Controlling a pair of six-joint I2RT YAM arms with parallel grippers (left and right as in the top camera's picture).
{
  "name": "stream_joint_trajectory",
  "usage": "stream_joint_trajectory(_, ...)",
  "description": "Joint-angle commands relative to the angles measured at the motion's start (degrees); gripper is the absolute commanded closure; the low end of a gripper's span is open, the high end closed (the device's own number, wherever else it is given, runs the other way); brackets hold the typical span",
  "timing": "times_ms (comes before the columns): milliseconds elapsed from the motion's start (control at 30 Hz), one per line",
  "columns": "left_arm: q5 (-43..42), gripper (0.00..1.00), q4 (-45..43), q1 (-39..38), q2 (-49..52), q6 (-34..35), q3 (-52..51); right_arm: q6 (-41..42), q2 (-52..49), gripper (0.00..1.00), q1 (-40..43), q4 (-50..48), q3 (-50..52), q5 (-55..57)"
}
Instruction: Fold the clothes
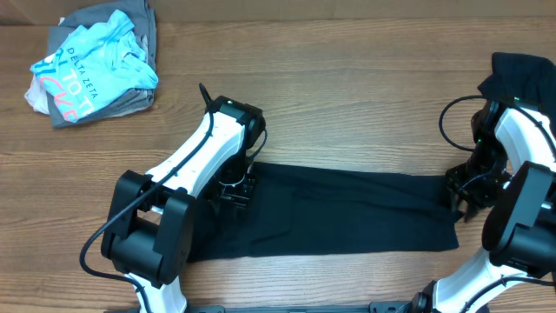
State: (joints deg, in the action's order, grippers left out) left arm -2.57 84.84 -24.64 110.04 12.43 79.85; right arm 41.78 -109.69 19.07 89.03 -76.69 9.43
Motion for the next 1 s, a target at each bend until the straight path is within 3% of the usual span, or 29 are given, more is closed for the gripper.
stream_joint_trajectory(0, -3.58, 0.48, -2.47, 0.24, -0.96, -1.31, -0.52, 0.22, 1.36, 0.05, -0.15, -0.26, 0.24, 0.81)
stream_joint_trajectory(167, -6.49, 0.48, -6.25, 0.24, -0.96, -2.38, -0.55, 0.22, 1.38, 0.06, -0.15, -0.92, 0.22, -0.46)
stream_joint_trajectory(233, -7.21, 0.55, -7.67, 0.24, -0.96, -2.4, -0.68, -0.76, 1.38, 0.06, -0.15, -1.38, 0.22, -2.12)
stream_joint_trajectory(500, -12.52, 0.69, -14.67, 0.15, -0.92, -3.56, -3.65, -21.2, 1.38, 0.11, -3.28, -5.49, 0.22, -23.3)
stream_joint_trajectory(667, -12.5, 0.74, -18.25, 0.15, -0.63, -1.16, -7.04, -20.48, 1.36, 0.12, -8.63, -6.6, 0.24, -24.3)
stream_joint_trajectory(967, -11.67, 0.7, -20.81, 0.26, -0.63, -0.59, -10.73, -8.39, 1.36, 0.13, -18.25, -10.47, 1.66, -22.95)
